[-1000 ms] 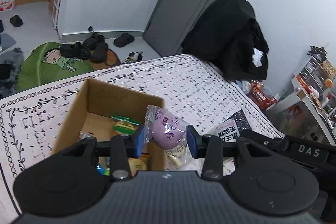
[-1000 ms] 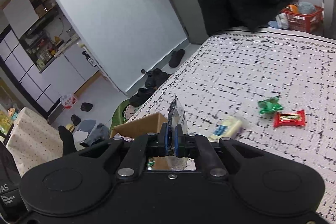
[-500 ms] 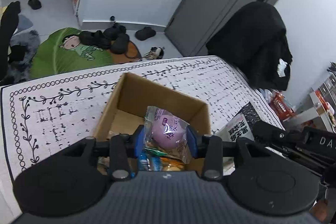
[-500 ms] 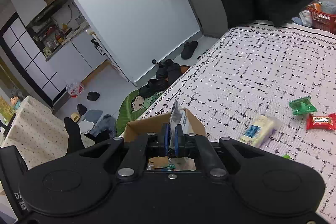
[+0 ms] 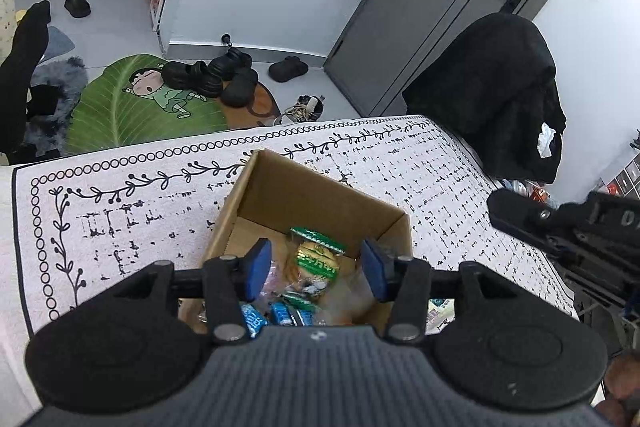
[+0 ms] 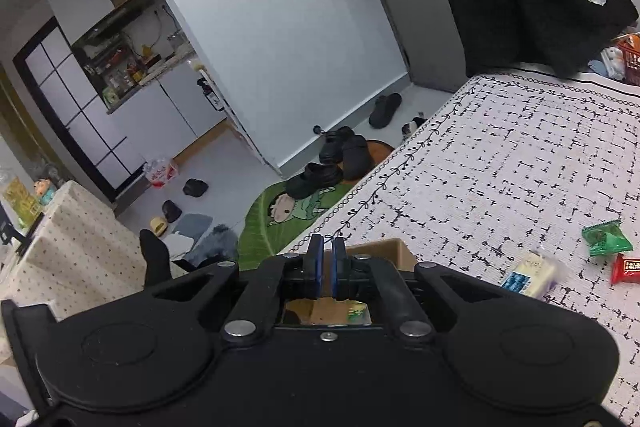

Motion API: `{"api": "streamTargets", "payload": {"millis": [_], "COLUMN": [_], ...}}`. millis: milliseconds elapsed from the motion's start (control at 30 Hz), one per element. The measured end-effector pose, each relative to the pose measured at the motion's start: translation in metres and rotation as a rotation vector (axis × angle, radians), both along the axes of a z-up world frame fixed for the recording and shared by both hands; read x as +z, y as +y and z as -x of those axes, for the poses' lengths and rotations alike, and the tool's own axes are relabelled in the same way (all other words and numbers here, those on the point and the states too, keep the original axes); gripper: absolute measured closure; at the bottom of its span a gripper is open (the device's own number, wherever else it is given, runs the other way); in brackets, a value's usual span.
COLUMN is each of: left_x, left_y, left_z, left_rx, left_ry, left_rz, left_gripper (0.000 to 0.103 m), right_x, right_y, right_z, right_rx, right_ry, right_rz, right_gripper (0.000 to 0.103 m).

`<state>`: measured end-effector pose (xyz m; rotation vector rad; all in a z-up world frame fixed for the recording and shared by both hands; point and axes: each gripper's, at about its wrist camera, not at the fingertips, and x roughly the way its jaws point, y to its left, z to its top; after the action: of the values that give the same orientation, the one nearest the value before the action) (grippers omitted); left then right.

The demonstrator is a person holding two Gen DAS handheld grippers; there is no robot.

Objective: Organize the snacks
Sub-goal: 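Carry both packs over the cardboard box and open both grippers, then move both open grippers back toward the remaining snacks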

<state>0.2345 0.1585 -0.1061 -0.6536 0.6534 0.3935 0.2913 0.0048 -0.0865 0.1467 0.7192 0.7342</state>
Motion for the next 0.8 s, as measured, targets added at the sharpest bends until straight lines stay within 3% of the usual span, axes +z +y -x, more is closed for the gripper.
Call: {"api": "streamTargets", "payload": {"millis": [67, 300, 333, 400, 433, 467, 600, 800], "left_x": [0.002, 0.009, 0.009, 0.011, 0.011, 0.013, 0.016, 0.022], "left_y": [0.000, -0.009, -0.011, -0.016, -0.019, -0.023, -0.038, -0.062], "left_z": [0.000, -0.003, -0.003, -0.006, -0.007, -0.007, -0.011, -0.015], "left_rx": [-0.001, -0.008, -0.012, -0.020, -0.027, -0.037, -0.053, -0.091], "left_ry": [0.002, 0.003, 0.004, 0.012, 0.016, 0.017, 0.026, 0.028], "left_rz": [-0.005, -0.032, -0.034, -0.037, -0.039, -0.043, -0.072, -0.102], "left_gripper": [0.051, 0.022, 0.020, 0.018, 0.018, 0.018, 0.016, 0.010], "right_x": [-0.001, -0.007, -0.008, -0.010, -0.011, -0.010, -0.011, -0.013], "right_y": [-0.002, -0.029, -0.034, -0.045, -0.050, -0.056, -0.080, -0.113], "right_z": [-0.001, -0.002, -0.003, -0.004, -0.003, -0.002, -0.004, -0.008], "right_rx": [-0.006, -0.048, -0.057, -0.080, -0.092, -0.105, -0.131, -0.188], "right_ry": [0.012, 0.057, 0.064, 0.073, 0.066, 0.052, 0.062, 0.055], "right_rz": [0.005, 0.021, 0.023, 0.023, 0.020, 0.018, 0.006, 0.021], "right_gripper": [0.098, 0.095, 0.088, 0.064, 0.048, 0.043, 0.042, 0.025]}}
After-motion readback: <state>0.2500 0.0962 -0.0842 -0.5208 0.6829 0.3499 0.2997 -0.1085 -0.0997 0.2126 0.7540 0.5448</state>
